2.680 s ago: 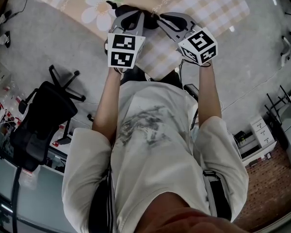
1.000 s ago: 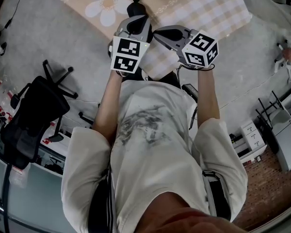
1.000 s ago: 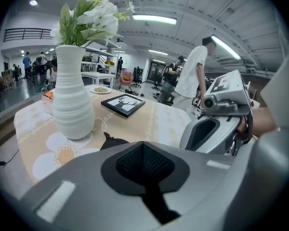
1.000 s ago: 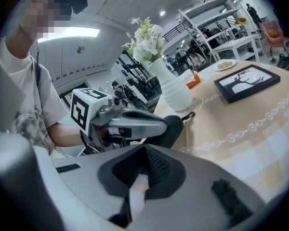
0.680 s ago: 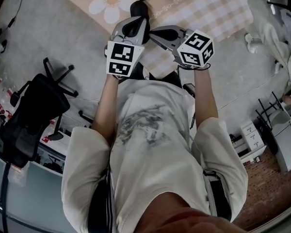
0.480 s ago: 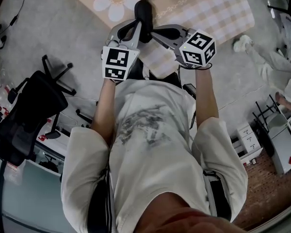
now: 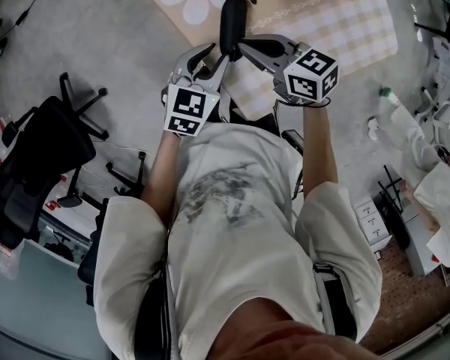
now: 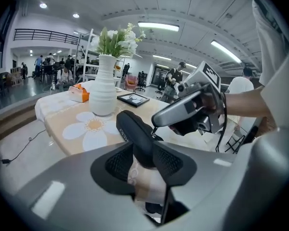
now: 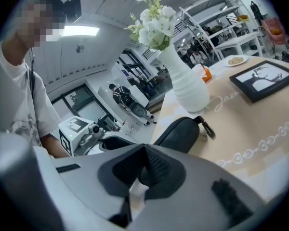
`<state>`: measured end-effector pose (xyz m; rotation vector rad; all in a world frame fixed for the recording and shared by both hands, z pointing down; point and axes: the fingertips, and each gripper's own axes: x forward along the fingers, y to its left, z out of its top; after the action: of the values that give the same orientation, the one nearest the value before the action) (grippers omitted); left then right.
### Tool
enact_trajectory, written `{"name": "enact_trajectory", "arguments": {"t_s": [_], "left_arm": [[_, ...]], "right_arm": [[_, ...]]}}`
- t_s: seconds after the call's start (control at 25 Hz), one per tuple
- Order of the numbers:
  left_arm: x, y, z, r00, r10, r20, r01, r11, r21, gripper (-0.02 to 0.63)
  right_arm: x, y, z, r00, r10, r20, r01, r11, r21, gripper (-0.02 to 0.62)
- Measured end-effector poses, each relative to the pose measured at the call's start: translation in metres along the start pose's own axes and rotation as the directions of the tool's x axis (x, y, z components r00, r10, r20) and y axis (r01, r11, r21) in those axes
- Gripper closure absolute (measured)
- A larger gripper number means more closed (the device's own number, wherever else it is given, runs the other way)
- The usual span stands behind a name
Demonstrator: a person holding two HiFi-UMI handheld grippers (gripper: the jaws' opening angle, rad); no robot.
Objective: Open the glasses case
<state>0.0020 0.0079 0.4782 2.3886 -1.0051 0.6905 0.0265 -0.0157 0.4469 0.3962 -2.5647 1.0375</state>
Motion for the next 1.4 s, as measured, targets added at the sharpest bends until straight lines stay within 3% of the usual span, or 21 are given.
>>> {"name": "enact_trajectory", "arguments": {"t_s": [0.24, 0.48, 0.6, 0.76, 0.92, 1.08, 1.4], "left_arm": [[-0.006, -0.002, -0.014, 1.0, 0.011, -0.002, -0.011, 1.0, -0.013, 0.403], [0.012, 0.007, -0.012, 0.997, 0.079, -0.023, -0.079, 0.996, -0.034, 0.331], [0.039, 0.009, 0.005, 0.992, 0.12, -0.035, -0.12, 0.993, 0.014, 0.305], [0.038, 0.02, -0.005, 0.983, 0.175, -0.045, -0.168, 0.977, 0.13, 0.299], [0.049, 0.024, 0.0, 0.978, 0.206, -0.041, -0.197, 0.966, 0.167, 0.316], [0.031, 0.029, -0.014, 0.982, 0.189, -0.027, -0.183, 0.973, 0.141, 0.331], [0.024, 0.025, -0.014, 0.991, 0.129, -0.032, -0.126, 0.989, 0.074, 0.337]], "right_arm": [[0.016, 0.006, 0.005, 1.0, -0.016, 0.024, 0.016, 1.0, 0.021, 0.58], [0.017, -0.002, 0.018, 0.999, -0.015, 0.035, 0.013, 0.999, 0.04, 0.58], [0.002, -0.021, 0.029, 0.999, -0.01, 0.046, 0.007, 0.998, 0.065, 0.58], [0.017, -0.009, 0.025, 0.998, -0.005, 0.061, -0.001, 0.996, 0.091, 0.58], [0.014, -0.014, 0.03, 0.998, -0.007, 0.063, 0.001, 0.996, 0.094, 0.58], [0.028, 0.002, 0.023, 0.999, -0.026, 0.044, 0.024, 0.999, 0.041, 0.58], [0.03, 0.011, 0.025, 0.992, -0.12, -0.045, 0.11, 0.977, -0.185, 0.58]]}}
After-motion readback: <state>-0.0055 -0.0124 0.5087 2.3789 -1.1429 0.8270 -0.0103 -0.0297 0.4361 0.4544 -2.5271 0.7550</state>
